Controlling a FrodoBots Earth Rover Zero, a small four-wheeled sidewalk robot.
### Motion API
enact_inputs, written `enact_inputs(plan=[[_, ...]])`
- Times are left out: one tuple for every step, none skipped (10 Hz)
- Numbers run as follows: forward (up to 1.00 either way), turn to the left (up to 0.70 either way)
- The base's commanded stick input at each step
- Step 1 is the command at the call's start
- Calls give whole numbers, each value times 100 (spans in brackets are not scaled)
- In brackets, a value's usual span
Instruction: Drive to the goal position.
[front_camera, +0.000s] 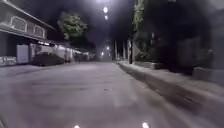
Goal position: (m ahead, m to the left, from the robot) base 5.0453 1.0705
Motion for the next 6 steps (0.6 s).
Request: enact_inputs(plan=[[50,50],[50,40],[50,23],[50,6],[50,0],[50,0]])
